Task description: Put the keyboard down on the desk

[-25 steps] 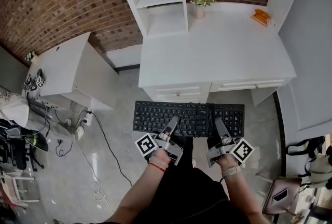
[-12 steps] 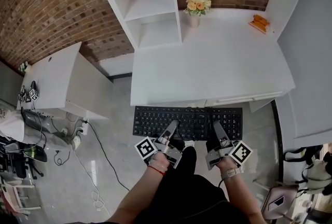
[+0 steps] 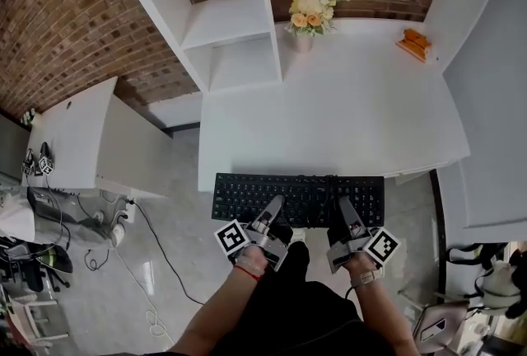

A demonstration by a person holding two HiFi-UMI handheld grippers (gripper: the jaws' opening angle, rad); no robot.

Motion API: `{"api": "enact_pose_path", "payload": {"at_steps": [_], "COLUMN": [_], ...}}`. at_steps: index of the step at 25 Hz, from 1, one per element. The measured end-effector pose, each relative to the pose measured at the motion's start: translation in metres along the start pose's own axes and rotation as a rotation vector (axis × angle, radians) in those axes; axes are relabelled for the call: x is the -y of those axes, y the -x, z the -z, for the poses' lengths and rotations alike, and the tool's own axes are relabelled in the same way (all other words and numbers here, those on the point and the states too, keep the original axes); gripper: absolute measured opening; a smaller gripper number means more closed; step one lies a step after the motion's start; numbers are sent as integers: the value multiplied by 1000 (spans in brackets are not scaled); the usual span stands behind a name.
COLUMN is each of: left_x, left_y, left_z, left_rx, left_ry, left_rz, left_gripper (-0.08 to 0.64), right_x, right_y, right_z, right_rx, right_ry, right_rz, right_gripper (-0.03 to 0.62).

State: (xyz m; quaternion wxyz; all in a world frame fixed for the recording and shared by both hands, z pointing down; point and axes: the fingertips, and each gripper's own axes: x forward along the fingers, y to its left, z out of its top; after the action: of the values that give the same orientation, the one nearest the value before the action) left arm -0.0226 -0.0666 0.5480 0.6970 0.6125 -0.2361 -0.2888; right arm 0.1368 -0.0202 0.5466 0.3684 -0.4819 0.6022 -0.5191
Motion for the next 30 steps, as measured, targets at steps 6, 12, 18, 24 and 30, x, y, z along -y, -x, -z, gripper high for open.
{"api": "enact_pose_path", "payload": {"at_steps": [6, 12, 18, 24, 30], "left_x": [-6, -10, -12, -15, -21], "left_y": [-31, -53, -68, -83, -104], "left_z": [-15, -31, -35, -40, -51], "left_rx": [-26, -39, -52, -40, 3], "left_ry": [15, 16, 6, 13, 45], "left_rz": [-6, -23, -20, -29, -60], "left_gripper": [69, 66, 69, 71, 72], "right_x": [13, 20, 27, 33, 42], "right_y": [-27, -48, -57, -71, -98], "right_z": [-17, -28, -37, -48, -63], "right_rx": [3, 15, 34, 39, 4], "right_ry": [-11, -24, -58, -85, -119], "right_rz": [21, 40, 49, 52, 78], "right_gripper": [83, 83, 81, 81, 80]}}
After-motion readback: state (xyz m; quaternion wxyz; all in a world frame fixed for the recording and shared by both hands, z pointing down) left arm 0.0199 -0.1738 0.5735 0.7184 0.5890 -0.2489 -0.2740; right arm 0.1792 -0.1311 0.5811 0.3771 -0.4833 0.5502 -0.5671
